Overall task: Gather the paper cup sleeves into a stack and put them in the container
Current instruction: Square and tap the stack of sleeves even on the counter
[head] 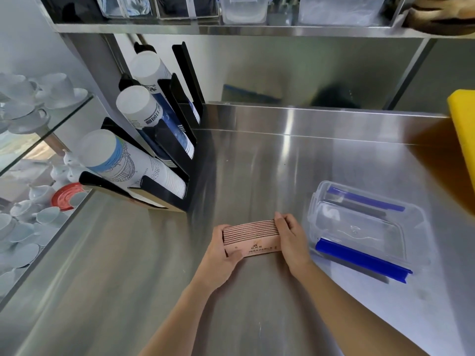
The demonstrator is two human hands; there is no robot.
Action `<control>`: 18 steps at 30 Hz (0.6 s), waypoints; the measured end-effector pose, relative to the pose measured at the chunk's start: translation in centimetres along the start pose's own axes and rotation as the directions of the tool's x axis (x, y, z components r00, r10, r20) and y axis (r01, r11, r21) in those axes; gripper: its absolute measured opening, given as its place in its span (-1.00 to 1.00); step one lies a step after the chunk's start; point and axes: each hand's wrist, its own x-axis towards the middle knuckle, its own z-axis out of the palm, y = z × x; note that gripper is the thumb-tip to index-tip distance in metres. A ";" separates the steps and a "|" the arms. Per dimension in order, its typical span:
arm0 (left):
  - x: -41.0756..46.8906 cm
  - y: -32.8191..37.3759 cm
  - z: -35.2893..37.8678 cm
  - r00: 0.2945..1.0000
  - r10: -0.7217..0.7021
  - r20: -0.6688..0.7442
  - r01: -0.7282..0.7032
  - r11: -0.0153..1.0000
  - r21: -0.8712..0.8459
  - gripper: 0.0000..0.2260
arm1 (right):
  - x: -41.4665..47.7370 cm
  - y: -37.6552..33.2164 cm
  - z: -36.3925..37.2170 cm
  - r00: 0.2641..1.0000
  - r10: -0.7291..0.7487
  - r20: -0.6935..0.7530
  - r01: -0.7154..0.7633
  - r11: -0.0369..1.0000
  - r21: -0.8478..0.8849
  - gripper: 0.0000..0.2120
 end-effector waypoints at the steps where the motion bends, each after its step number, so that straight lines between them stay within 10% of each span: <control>1: -0.1 0.0 0.0 1.000 -0.003 0.000 0.003 1.000 0.004 -0.58 | -0.3 0.1 -0.2 1.000 0.006 0.025 -0.006 1.000 0.003 -0.79; 8: -0.3 -0.1 0.0 0.995 -0.008 -0.104 0.002 0.998 -0.064 -0.57 | -1.7 1.0 -2.9 0.969 0.007 0.248 0.022 0.993 -0.117 -0.55; 18: 1.1 6.6 -0.2 0.966 0.005 -0.260 -0.109 0.915 -0.388 -0.52 | -2.1 -4.9 -5.2 0.969 -0.239 0.055 0.242 0.968 -0.058 -0.67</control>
